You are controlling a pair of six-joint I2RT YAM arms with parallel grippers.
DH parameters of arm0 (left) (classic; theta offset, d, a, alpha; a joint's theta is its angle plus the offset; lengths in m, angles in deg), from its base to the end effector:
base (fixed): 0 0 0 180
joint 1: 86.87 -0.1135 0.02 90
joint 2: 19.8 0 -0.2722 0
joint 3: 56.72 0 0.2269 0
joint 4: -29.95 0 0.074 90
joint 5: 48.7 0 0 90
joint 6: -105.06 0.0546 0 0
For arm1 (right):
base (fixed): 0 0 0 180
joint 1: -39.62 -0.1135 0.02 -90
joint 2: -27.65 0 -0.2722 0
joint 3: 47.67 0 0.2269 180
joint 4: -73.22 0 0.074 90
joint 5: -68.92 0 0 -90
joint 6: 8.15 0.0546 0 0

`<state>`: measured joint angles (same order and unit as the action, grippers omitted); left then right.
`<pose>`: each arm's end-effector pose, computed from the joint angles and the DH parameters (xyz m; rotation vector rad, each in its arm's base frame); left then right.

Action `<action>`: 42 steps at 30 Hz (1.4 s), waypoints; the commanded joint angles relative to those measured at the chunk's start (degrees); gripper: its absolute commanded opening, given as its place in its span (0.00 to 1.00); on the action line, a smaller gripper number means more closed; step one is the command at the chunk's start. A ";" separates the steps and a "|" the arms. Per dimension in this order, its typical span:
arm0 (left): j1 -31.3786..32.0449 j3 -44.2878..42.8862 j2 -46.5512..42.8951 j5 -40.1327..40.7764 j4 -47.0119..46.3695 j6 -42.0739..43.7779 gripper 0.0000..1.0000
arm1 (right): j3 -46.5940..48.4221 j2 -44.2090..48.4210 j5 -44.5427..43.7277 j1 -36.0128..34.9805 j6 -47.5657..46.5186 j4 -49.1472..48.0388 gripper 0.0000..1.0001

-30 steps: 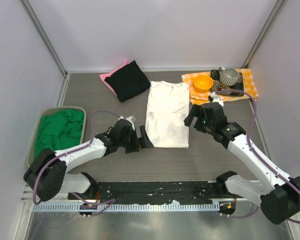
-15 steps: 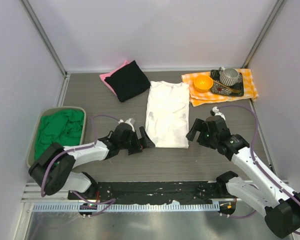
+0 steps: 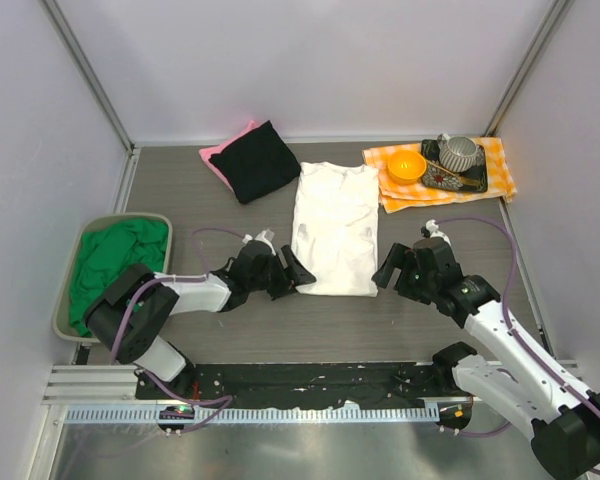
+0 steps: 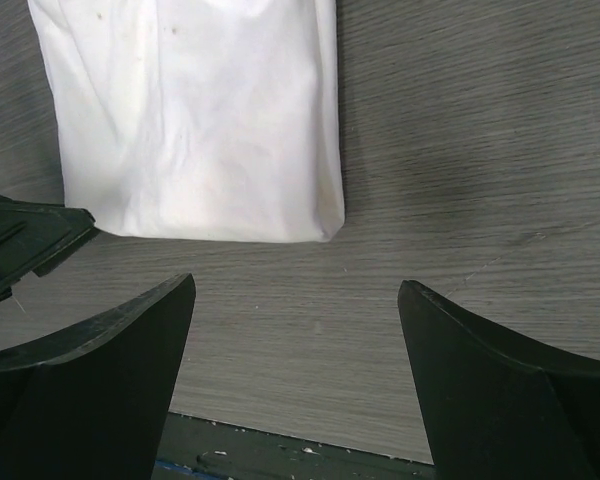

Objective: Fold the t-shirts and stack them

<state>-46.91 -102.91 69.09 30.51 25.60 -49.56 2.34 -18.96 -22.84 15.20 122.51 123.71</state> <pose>0.2093 -0.1887 0.1526 -0.4235 2.4739 -1.1048 0.1346 0.0593 0.2306 0.3608 2.4241 0.4863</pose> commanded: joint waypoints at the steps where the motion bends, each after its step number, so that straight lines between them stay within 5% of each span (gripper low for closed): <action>1: -0.76 3.69 5.69 5.69 12.74 2.39 0.67 | -0.40 1.78 0.88 -0.27 0.73 -1.67 0.89; 7: -1.64 3.17 8.58 5.43 12.65 2.83 0.34 | -0.22 2.66 3.08 -0.36 0.99 -1.84 0.88; 10: -1.82 2.64 9.90 5.07 12.39 2.66 0.00 | -1.19 2.49 3.60 -0.36 1.52 -2.81 0.88; 30: -2.35 3.96 8.33 4.46 12.04 3.62 0.00 | -14.11 -14.38 4.30 -0.36 6.44 -26.18 0.76; 42: -2.96 5.10 6.04 2.97 12.30 3.89 0.00 | -14.02 -19.39 2.37 -0.36 5.65 -28.56 0.60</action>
<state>-49.27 -102.10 73.04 29.66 22.35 -50.24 -10.38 -36.18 -18.01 15.20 128.96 94.09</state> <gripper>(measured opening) 0.038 0.627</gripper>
